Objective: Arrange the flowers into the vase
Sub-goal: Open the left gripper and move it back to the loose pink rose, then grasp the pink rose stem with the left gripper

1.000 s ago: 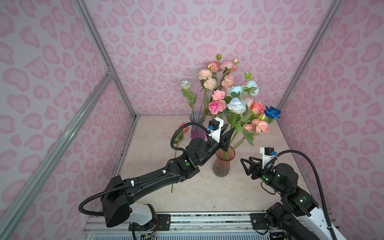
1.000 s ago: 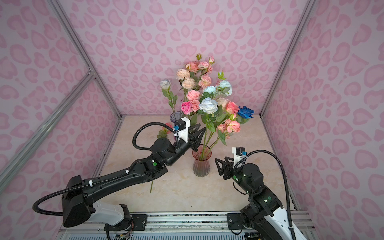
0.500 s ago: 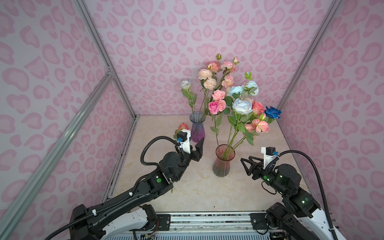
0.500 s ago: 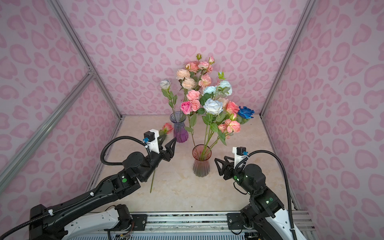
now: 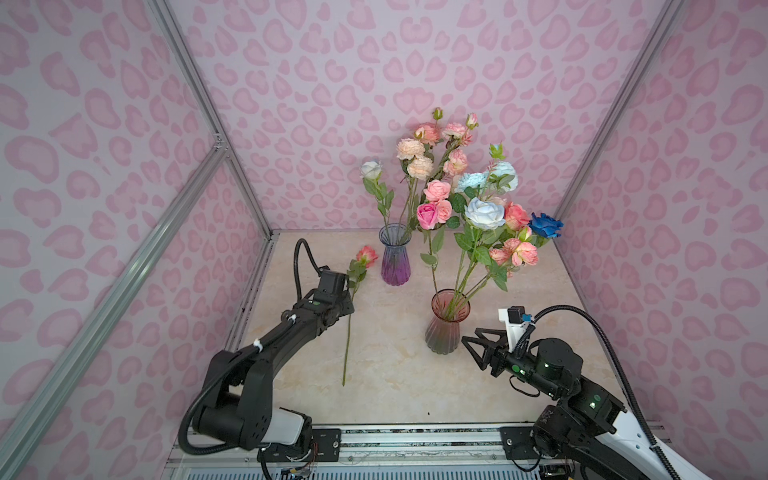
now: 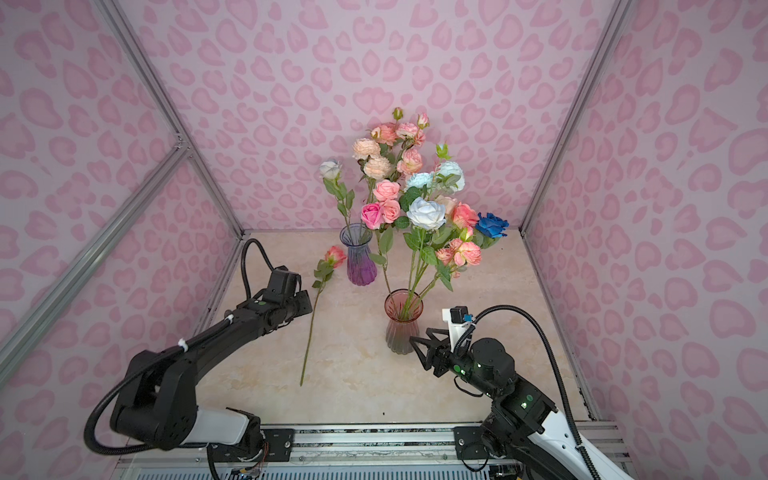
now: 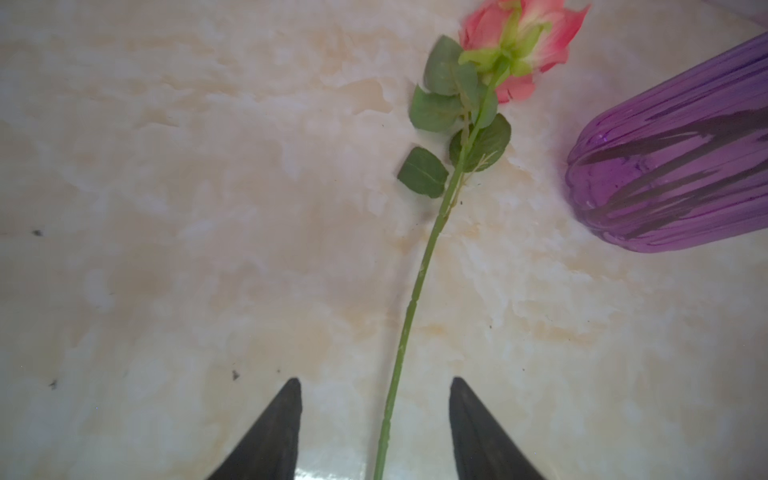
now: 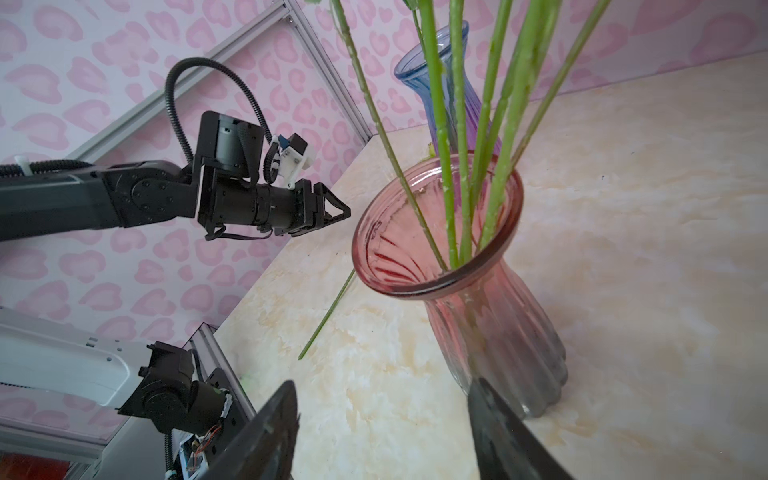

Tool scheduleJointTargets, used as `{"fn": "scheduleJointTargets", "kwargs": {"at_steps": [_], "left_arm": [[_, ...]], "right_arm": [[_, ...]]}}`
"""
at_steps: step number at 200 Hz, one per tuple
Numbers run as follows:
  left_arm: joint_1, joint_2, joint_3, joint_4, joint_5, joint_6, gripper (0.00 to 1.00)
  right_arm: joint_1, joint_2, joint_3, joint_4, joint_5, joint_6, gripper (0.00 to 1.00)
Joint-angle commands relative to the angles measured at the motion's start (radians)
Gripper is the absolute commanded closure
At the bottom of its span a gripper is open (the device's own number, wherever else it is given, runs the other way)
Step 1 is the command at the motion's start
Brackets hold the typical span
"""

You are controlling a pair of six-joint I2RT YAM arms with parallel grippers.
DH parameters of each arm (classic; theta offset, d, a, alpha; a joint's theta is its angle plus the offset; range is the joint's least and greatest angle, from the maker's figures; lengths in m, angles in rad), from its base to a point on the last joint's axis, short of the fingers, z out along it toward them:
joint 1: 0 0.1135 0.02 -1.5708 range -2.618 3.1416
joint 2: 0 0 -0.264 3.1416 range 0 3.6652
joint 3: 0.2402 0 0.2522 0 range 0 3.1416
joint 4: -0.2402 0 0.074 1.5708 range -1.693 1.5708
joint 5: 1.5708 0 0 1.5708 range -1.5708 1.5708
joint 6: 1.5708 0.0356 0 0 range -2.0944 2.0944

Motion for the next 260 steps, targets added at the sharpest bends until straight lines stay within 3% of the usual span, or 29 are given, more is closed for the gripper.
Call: {"fn": "scheduleJointTargets", "kwargs": {"at_steps": [1, 36, 61, 142, 217, 260], "left_arm": [[0.017, 0.17, 0.167, -0.07, 0.021, 0.039, 0.43], [0.022, 0.367, 0.35, -0.142, 0.005, 0.096, 0.44], [0.021, 0.461, 0.433, -0.165, 0.038, 0.113, 0.51], [0.022, 0.485, 0.418, -0.156, 0.063, 0.132, 0.76], [0.019, 0.462, 0.358, -0.153, 0.121, 0.138, 0.68], [0.017, 0.426, 0.337, -0.141, 0.113, 0.127, 0.95]], "right_arm": [[0.004, 0.013, 0.013, 0.038, 0.049, -0.023, 0.35], [0.004, 0.023, 0.013, 0.038, 0.076, -0.042, 0.35], [0.002, 0.044, 0.005, 0.061, 0.082, -0.051, 0.35], [-0.005, 0.093, 0.007, 0.1, 0.063, -0.057, 0.35], [-0.006, 0.093, 0.022, 0.092, 0.059, -0.063, 0.35], [-0.006, 0.088, 0.033, 0.076, 0.063, -0.067, 0.35]]}}
